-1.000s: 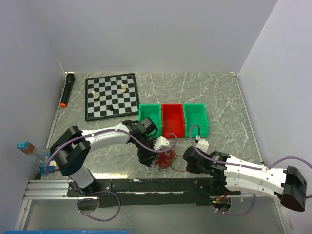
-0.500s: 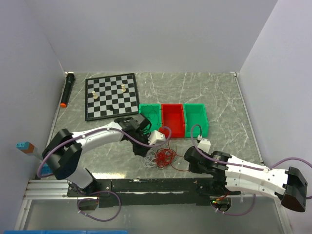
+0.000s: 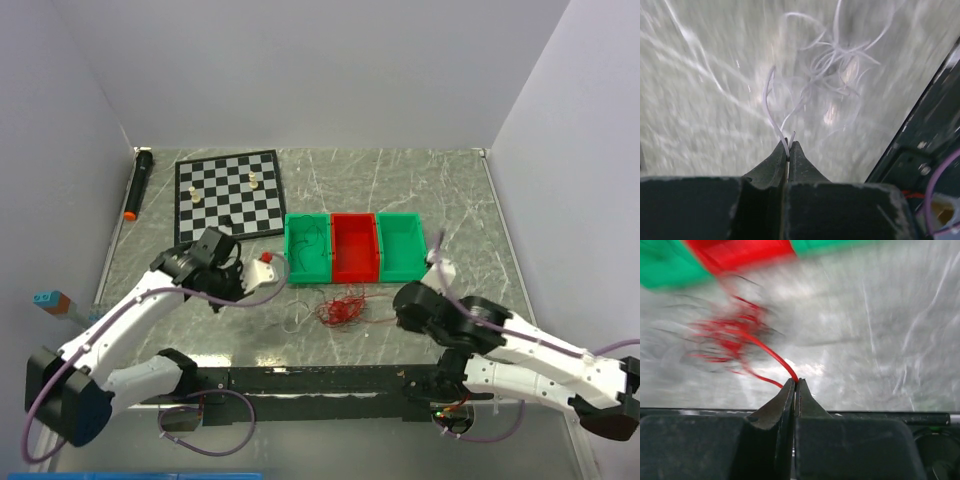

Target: Untangle the cables

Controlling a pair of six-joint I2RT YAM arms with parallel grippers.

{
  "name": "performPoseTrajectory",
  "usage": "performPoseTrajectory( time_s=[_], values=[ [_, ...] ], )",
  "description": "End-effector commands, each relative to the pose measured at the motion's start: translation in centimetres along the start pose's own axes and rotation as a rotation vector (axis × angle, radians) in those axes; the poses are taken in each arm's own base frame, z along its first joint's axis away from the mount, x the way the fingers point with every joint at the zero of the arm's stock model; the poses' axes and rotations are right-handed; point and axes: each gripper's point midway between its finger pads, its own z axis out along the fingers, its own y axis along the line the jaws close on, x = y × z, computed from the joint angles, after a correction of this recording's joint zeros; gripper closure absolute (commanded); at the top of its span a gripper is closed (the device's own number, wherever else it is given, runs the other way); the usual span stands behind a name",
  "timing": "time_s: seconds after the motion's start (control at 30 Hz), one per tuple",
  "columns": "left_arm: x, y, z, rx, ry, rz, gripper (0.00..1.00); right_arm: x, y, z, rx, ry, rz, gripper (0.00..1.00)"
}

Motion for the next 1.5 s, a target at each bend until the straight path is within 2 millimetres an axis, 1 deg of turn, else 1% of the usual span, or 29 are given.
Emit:
performPoseTrajectory(
  time_s=[0.0, 0.03, 0.07, 0.13, 0.2, 0.23, 0.33, 0.47, 0.53, 0.6, 0.67, 0.77, 0.83, 0.9, 0.97, 1.0, 1.03, 1.07, 1.1, 1.13, 1.2, 1.3, 1.4, 1.47],
  values=[
    [4.9, 0.1, -0.7, -0.067, 0.144, 0.065, 0.99, -8.3, 1.1, -6.2, -0.070, -0.245, 0.001, 1.00],
    [5.3, 0.1, -0.7, -0.073, 0.154, 0.066, 0.99, -10.3, 2.2, -8.3, -0.133, -0.289, 0.017, 1.00],
    [5.6, 0.1, -0.7, -0.077, 0.161, 0.065, 0.99, -11.1, 2.6, -9.3, -0.162, -0.312, 0.007, 1.00],
    [5.8, 0.1, -0.6, -0.083, 0.164, 0.061, 0.99, -13.7, 4.5, -12.4, -0.284, -0.380, 0.014, 1.00],
    [6.1, 0.3, -0.4, -0.097, 0.173, 0.057, 0.99, -15.3, 6.1, -14.6, -0.379, -0.424, 0.004, 1.00],
    [6.2, 0.4, -0.4, -0.106, 0.179, 0.056, 0.99, -15.7, 6.6, -15.5, -0.413, -0.437, -0.013, 1.00],
    [6.7, 0.5, -0.6, -0.119, 0.191, 0.051, 0.99, -17.2, 7.3, -17.5, -0.462, -0.481, -0.017, 1.00],
    [8.0, 0.5, -0.8, -0.159, 0.219, 0.082, 0.99, -18.4, 6.7, -18.7, -0.455, -0.526, -0.032, 1.00],
    [9.7, 1.2, -1.1, -0.212, 0.284, 0.103, 0.99, -18.5, 6.1, -18.6, -0.433, -0.537, -0.041, 1.00],
    [11.3, 1.5, -1.4, -0.249, 0.340, 0.133, 0.99, -18.7, 5.0, -18.5, -0.385, -0.544, -0.038, 1.00],
    [12.8, 1.3, -1.5, -0.257, 0.377, 0.153, 0.99, -19.6, 3.7, -19.3, -0.349, -0.582, -0.025, 1.00],
    [13.4, 1.1, -1.7, -0.257, 0.388, 0.157, 0.99, -21.4, 1.5, -21.4, -0.328, -0.676, 0.011, 1.00],
    [13.2, 1.3, -1.8, -0.261, 0.382, 0.144, 0.99, -22.3, 0.7, -22.6, -0.333, -0.718, 0.029, 1.00],
    [11.9, 1.7, -2.0, -0.266, 0.336, 0.117, 0.99, -22.2, 1.0, -22.7, -0.354, -0.722, 0.022, 1.00],
    [9.0, 2.5, -2.7, -0.284, 0.235, 0.075, 0.99, -21.2, 2.5, -21.5, -0.382, -0.673, -0.005, 1.00],
    [6.6, 3.4, -3.8, -0.308, 0.159, 0.057, 0.99, -20.6, 3.3, -20.7, -0.385, -0.642, -0.018, 1.00],
    [4.5, 3.7, -4.7, -0.313, 0.088, 0.039, 0.99, -19.8, 4.1, -19.9, -0.396, -0.610, -0.029, 1.00],
    [2.8, 3.8, -5.5, -0.300, 0.027, 0.032, 0.99, -19.0, 4.9, -18.7, -0.399, -0.579, -0.048, 1.00],
    [0.8, 3.8, -6.6, -0.294, -0.045, 0.034, 0.99, -18.3, 5.7, -18.1, -0.419, -0.549, -0.055, 1.00],
    [-0.8, 3.9, -7.7, -0.295, -0.107, 0.036, 0.99, -17.7, 6.4, -17.5, -0.436, -0.524, -0.062, 1.00],
    [-3.5, 3.6, -9.3, -0.278, -0.212, 0.046, 0.99, -16.8, 7.5, -16.6, -0.458, -0.487, -0.070, 1.00],
    [-5.2, 3.2, -10.7, -0.247, -0.266, 0.055, 0.99, -15.7, 8.6, -15.8, -0.488, -0.443, -0.089, 1.00],
    [-6.1, 2.5, -11.5, -0.204, -0.289, 0.052, 0.99, -14.4, 9.3, -14.8, -0.498, -0.396, -0.111, 1.00],
    [-6.6, 2.2, -12.0, -0.193, -0.310, 0.058, 0.99, -13.1, 9.8, -13.8, -0.506, -0.347, -0.127, 1.00]
  ],
)
